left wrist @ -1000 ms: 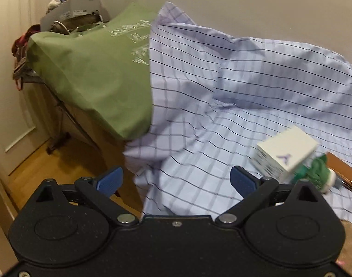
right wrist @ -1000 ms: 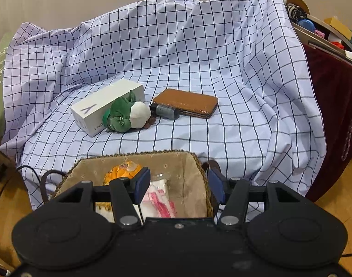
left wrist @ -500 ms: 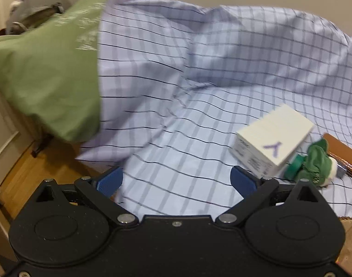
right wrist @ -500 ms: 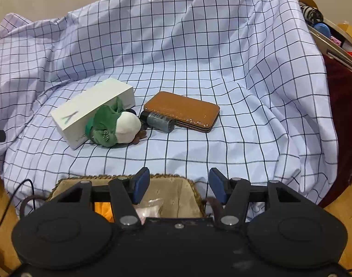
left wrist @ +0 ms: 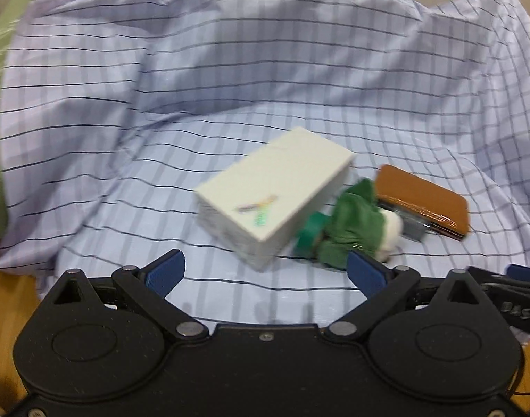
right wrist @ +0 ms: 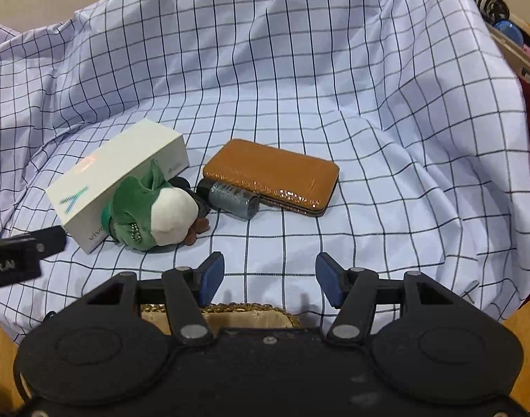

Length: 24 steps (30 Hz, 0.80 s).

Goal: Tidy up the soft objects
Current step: 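Reach the left tool to the green plush beside the white box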

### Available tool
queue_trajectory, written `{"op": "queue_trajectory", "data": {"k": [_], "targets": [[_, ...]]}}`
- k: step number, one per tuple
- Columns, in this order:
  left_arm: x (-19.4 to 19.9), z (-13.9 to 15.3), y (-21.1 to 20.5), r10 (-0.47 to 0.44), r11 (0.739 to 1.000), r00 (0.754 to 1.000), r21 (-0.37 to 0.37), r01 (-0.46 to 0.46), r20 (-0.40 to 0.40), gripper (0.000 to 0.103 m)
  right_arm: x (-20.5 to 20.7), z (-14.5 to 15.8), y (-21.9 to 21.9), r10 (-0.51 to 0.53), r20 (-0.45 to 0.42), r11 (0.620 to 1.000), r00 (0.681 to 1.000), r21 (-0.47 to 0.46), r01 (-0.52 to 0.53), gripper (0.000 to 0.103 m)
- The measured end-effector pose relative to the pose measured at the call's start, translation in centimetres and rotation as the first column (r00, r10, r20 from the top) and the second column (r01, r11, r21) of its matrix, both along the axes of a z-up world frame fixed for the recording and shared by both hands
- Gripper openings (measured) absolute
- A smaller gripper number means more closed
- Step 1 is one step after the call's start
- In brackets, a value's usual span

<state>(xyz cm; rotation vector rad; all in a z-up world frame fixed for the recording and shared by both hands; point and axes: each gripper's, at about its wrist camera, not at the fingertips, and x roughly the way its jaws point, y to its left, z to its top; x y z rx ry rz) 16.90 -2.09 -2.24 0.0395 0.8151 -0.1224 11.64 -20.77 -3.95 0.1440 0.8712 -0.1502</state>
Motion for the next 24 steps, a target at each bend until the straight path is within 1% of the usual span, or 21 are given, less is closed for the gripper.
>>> {"op": "queue_trajectory", "data": {"k": [3,7,14,24], "targets": [[0.5,-0.5,-1.3,-0.034,0.999,0.999,-0.013,0.034,-0.022,0.097,0.2,-0.7,-0.4,-0.003,-0.015,1.0,1.0,0.009,0.003,0.058],[1.4,-1.4,-2.5,-0.056,0.998,0.996,-0.015,0.055,-0.068,0.097,0.4,-1.3,-1.1,-0.021,-0.032,0.999,0.999,0.027,0.021,0.058],[2.3,-2.5,-4.0,-0.042,0.999,0.991,-0.009,0.042,-0.123,0.097,1.0,-2.3,-2.2,-0.047,-0.052,0.998,0.998,0.046,0.049,0.059],[3.3,-2.8,-5.7,-0.062,0.998,0.99,-0.006,0.062,-0.125,0.097,1.2,-2.7,-3.1,-0.07,-0.062,0.995,0.996,0.065,0.074,0.059]]}}
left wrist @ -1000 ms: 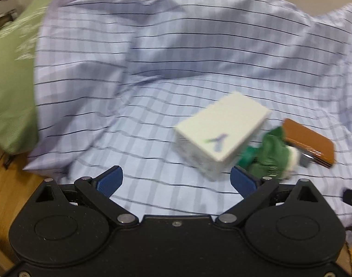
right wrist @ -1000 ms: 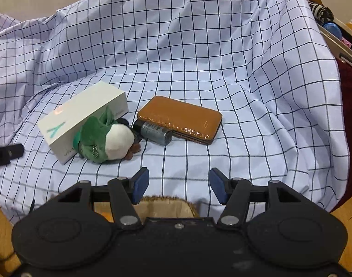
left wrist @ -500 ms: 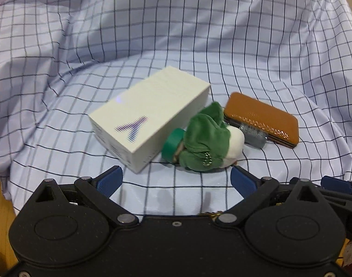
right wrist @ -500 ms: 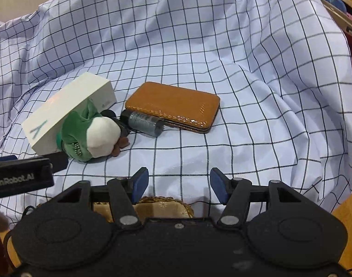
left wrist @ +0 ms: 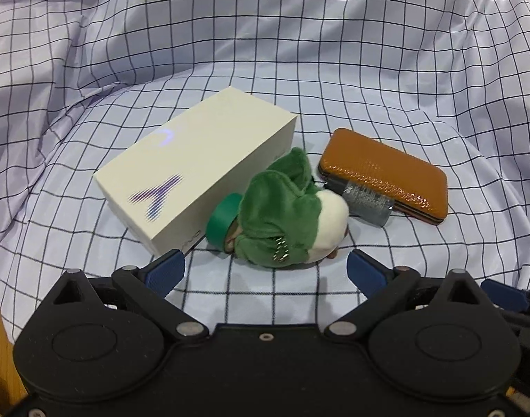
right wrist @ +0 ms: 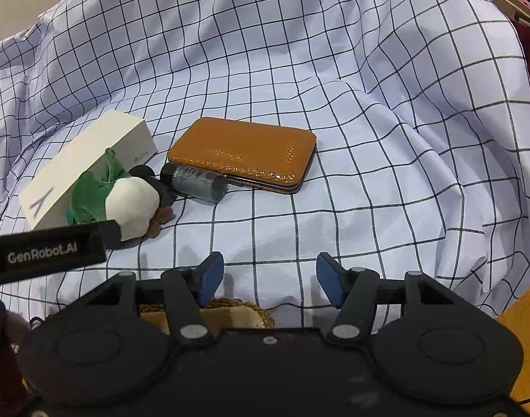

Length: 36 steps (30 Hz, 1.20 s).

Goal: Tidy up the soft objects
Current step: 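Reach the left tool to the green plush beside the white box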

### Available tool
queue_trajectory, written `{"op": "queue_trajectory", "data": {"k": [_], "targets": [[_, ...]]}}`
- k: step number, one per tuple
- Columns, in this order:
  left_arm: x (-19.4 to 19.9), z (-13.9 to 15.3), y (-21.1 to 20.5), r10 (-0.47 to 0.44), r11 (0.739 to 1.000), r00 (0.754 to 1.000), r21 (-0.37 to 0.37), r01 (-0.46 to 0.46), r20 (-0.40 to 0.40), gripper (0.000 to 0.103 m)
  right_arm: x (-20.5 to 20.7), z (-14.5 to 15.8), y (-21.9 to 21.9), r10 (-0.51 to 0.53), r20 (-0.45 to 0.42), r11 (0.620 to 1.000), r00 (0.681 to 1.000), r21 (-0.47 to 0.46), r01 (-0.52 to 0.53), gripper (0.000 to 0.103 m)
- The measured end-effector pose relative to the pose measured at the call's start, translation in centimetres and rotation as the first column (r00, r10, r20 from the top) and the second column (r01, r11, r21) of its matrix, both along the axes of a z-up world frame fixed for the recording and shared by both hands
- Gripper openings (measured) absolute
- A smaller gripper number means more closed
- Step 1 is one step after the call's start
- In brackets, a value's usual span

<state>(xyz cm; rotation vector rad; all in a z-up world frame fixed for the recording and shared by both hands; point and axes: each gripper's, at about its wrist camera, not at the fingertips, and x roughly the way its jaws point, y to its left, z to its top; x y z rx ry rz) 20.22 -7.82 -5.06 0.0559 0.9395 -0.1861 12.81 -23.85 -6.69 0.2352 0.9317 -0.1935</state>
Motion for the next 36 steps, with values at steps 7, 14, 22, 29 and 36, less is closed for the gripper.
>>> {"op": "queue_trajectory", "data": {"k": [7,14,22,29,36], "targets": [[0.8,-0.2,-1.0,-0.015,1.0,1.0,-0.001,0.015,0.005,0.097,-0.1,-0.1,-0.5,-0.013,0.002,1.0,1.0,0.025,0.013,0.06],[2.1,-1.2,-2.0,-0.01,1.0,1.0,0.005,0.01,-0.026,0.097,0.0,-0.7,-1.0,-0.028,-0.011,0.998,1.0,0.051,0.028,0.06],[2.7,-1.8,-3.4,-0.028,0.999,1.0,0.032,0.028,-0.006,0.098,-0.2,-0.9,-1.4,-0.042,-0.016,0.997,0.999,0.06,0.043,0.06],[3.0,-2.0,-3.8,-0.023,0.999,1.0,0.048,0.023,-0.002,0.099,-0.3,-0.9,-1.3,-0.041,-0.019,0.997,0.999,0.067,0.042,0.061],[2.7,-1.9,-4.0,-0.032,0.998,0.999,0.05,0.032,-0.004,0.096,-0.3,-0.9,-1.2,-0.04,-0.019,0.997,0.999,0.069,0.042,0.061]]}}
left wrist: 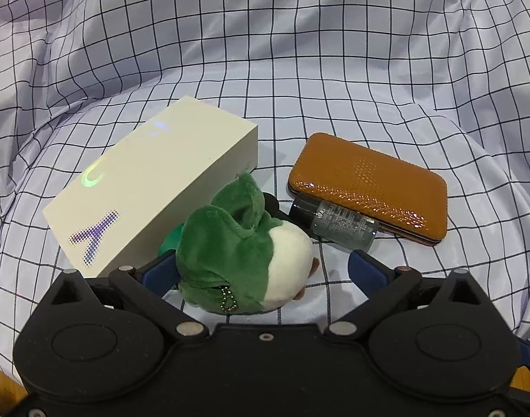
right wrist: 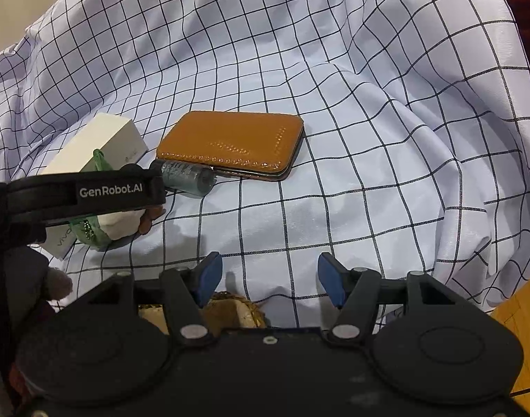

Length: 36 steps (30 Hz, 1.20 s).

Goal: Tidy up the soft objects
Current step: 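Reach the left tool to the green plush beside the white box, then close the left tool on the green plush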

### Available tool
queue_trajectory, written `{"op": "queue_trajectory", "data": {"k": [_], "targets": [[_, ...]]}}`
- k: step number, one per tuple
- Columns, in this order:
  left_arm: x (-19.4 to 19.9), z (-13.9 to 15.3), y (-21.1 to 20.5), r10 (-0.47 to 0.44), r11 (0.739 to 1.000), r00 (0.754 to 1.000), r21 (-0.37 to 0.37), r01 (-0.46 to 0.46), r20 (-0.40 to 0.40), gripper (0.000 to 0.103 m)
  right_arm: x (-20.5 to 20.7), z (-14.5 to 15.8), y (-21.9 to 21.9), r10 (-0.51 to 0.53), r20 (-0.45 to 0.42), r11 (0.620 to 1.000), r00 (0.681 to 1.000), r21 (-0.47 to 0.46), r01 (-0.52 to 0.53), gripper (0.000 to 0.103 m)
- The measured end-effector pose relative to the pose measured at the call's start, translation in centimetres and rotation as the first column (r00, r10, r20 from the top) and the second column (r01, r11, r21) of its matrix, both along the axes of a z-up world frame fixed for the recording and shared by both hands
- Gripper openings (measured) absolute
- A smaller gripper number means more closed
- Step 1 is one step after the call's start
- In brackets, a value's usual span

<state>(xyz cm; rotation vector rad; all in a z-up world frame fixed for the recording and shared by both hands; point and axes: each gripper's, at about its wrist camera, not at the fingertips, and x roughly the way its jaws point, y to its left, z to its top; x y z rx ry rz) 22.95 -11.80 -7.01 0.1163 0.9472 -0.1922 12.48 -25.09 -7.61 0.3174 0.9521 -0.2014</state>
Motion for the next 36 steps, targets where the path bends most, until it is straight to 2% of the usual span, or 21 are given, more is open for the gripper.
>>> {"op": "queue_trajectory", "data": {"k": [1,3,4,6,8,13,19,28,32,36], "targets": [[-0.1,0.0,0.0,-0.003,1.0,1.0,0.004,0.003,0.008,0.093,0.0,0.0,0.0,0.0,0.0,1.0,1.0,0.0,0.0,0.061],[-0.6,0.3,-0.1,-0.007,0.999,0.999,0.032,0.005,0.047,0.07,-0.1,0.0,0.1,0.0,0.002,1.0,1.0,-0.001,0.0,0.061],[-0.8,0.5,0.0,-0.008,0.999,0.998,0.039,0.006,0.063,0.065,-0.1,0.1,0.2,0.0,0.003,1.0,1.0,-0.001,0.0,0.061],[-0.8,0.7,0.7,-0.009,1.0,0.999,-0.005,0.009,0.042,0.061,-0.1,0.1,0.2,0.0,0.003,1.0,1.0,0.0,0.0,0.061],[-0.9,0.9,1.5,0.003,0.999,0.999,-0.039,-0.002,0.032,0.06,-0.1,0.1,0.2,0.0,0.004,1.0,1.0,0.004,0.0,0.061],[-2.1,1.7,2.6,-0.014,0.998,1.0,-0.062,0.016,0.023,0.056,-0.1,0.0,-0.2,-0.005,0.002,1.0,1.0,0.019,0.005,0.061],[-2.6,1.2,2.7,-0.038,0.998,0.999,-0.042,0.038,0.013,0.059,0.2,-0.3,-0.7,-0.022,-0.003,0.999,1.0,0.026,0.022,0.061],[-1.0,0.7,1.4,-0.048,0.999,0.998,-0.007,0.048,0.032,0.065,0.1,-0.2,-0.4,-0.02,-0.005,1.0,1.0,0.017,0.021,0.061],[-1.1,0.8,1.4,-0.06,0.998,0.998,-0.024,0.06,0.035,0.058,0.2,-0.2,-0.2,-0.013,-0.005,1.0,1.0,0.007,0.013,0.061],[-1.8,1.5,1.9,-0.067,0.996,0.997,-0.064,0.069,0.037,0.057,0.4,0.0,-0.2,-0.009,-0.001,1.0,1.0,-0.007,0.009,0.061]]}}
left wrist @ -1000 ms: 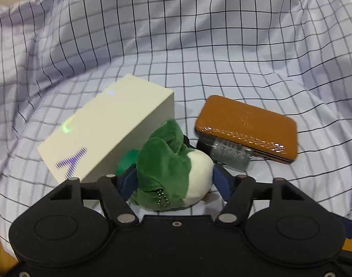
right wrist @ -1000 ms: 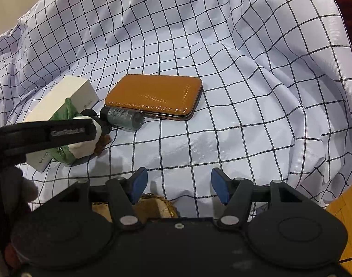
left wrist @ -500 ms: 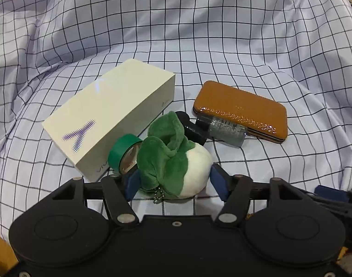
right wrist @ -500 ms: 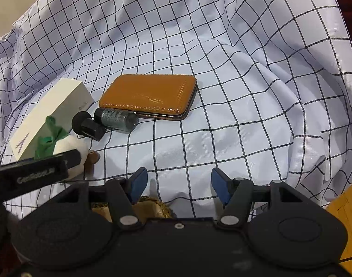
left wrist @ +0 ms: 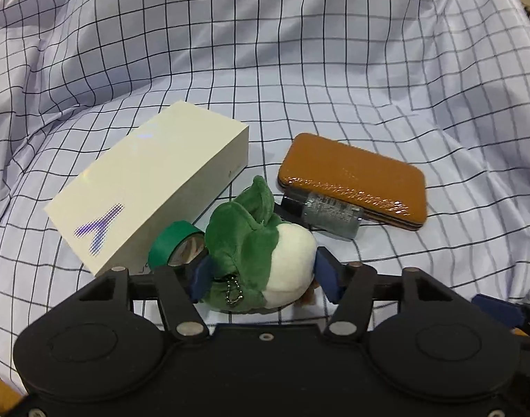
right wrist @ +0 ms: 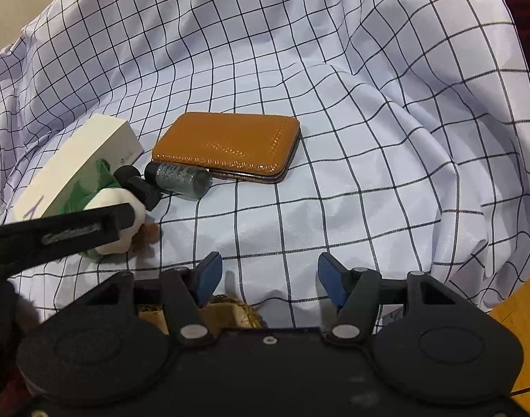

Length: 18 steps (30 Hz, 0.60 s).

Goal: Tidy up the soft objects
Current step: 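Close the left tool on the green plush, then hold the plush in the left tool while the right tool grasps the green tape roll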

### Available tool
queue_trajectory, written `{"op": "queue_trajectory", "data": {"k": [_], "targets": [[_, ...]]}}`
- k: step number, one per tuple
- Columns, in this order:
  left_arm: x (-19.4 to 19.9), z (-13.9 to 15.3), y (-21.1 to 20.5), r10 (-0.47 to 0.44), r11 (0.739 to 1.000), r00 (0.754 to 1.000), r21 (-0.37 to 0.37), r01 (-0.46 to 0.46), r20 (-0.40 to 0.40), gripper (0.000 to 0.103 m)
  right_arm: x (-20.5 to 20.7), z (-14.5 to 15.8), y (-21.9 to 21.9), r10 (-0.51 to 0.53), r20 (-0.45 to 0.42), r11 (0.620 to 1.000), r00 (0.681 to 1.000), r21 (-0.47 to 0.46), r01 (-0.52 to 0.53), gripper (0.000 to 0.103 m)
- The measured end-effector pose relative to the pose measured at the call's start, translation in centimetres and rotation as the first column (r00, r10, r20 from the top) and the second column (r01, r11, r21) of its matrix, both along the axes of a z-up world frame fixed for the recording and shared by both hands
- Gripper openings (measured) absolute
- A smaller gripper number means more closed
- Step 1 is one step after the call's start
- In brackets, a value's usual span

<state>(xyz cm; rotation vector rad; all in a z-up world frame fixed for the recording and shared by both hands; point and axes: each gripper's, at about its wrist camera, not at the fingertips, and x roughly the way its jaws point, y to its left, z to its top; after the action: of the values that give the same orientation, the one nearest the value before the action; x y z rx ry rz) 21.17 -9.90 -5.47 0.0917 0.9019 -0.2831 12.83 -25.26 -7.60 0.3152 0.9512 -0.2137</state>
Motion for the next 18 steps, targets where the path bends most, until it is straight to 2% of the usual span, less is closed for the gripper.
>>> {"op": "queue_trajectory", "data": {"k": [8,12,18], "targets": [[-2.5,3.2,3.8,0.049,0.996,0.998,-0.075,-0.046,0.043,0.057,0.8,1.2,0.6,0.032,0.027,0.999,0.999,-0.028,-0.031,0.061],[-2.8,3.6,6.3,0.123,0.989,0.992,-0.083,-0.12,0.033,0.057,1.7,2.0,2.2,0.1,0.055,0.995,0.993,-0.027,-0.099,0.061],[-3.1,2.9,9.0,0.191,0.977,0.982,-0.097,-0.188,0.015,0.057,4.1,2.8,5.4,0.237,0.083,0.971,0.968,0.004,-0.238,0.062]]}}
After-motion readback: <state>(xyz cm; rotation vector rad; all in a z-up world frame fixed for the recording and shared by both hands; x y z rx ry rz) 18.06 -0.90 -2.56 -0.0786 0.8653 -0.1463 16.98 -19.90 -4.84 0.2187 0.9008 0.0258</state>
